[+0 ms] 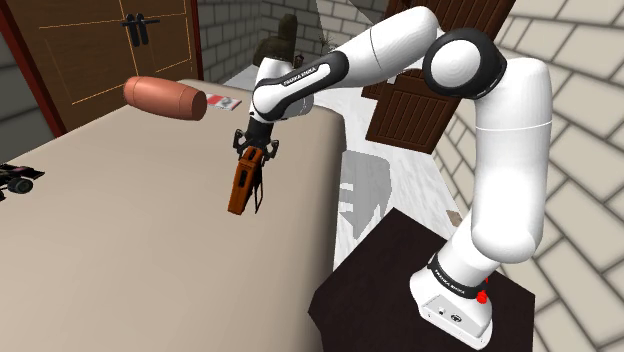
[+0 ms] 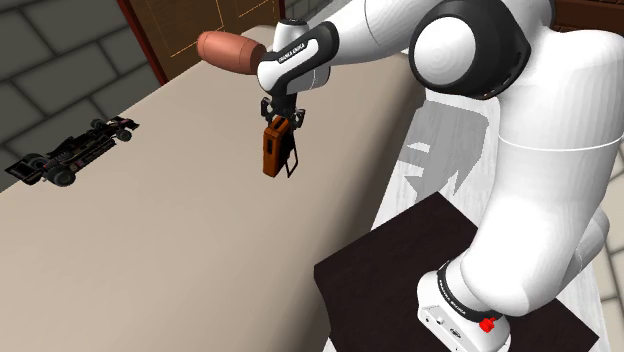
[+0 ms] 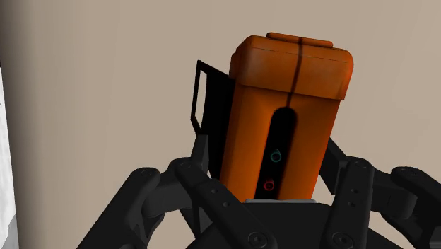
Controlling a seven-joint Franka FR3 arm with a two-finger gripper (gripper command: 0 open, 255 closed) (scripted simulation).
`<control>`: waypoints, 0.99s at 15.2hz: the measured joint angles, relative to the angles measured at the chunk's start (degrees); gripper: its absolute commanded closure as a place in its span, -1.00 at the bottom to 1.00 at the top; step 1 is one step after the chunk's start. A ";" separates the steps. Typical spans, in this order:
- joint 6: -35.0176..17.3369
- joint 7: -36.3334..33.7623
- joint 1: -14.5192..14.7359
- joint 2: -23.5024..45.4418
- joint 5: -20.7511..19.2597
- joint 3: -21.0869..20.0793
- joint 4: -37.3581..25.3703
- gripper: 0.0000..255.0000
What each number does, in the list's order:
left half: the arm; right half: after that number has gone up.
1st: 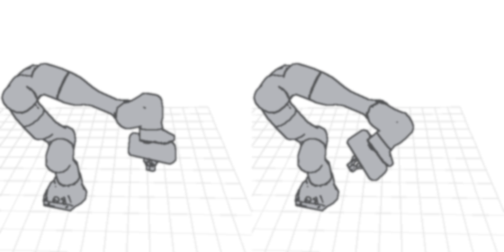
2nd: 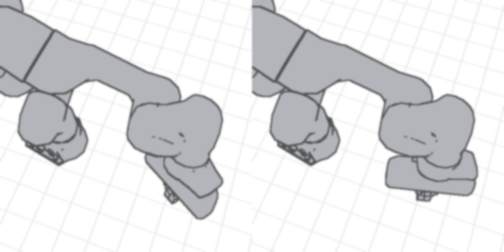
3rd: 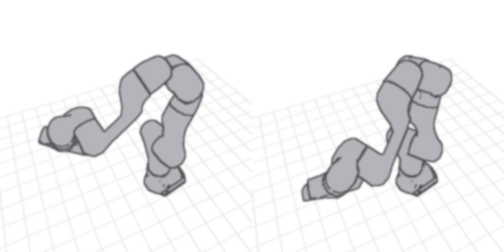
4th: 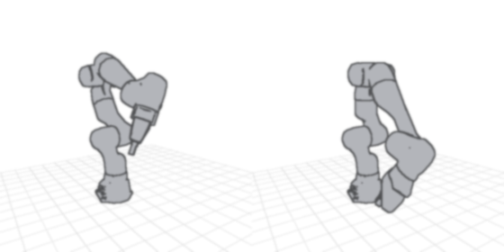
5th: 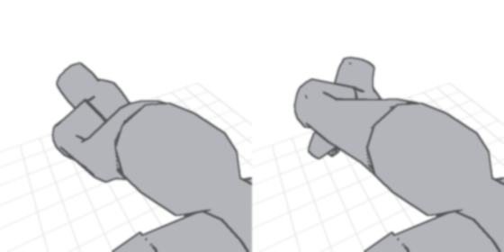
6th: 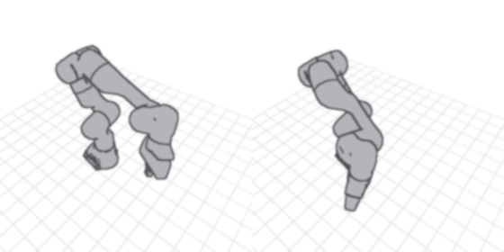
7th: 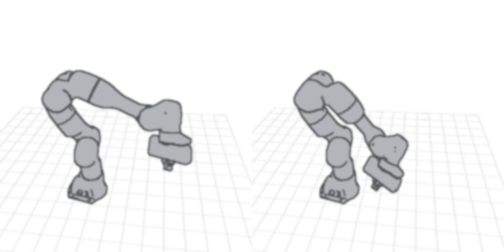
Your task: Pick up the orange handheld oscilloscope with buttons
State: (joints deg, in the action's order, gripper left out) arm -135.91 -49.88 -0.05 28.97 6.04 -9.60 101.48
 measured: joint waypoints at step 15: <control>4.77 -0.43 -0.20 -3.12 0.08 -0.12 -1.37 1.00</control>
State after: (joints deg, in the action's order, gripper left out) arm -131.14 -50.32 -0.25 25.86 6.13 -9.71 100.11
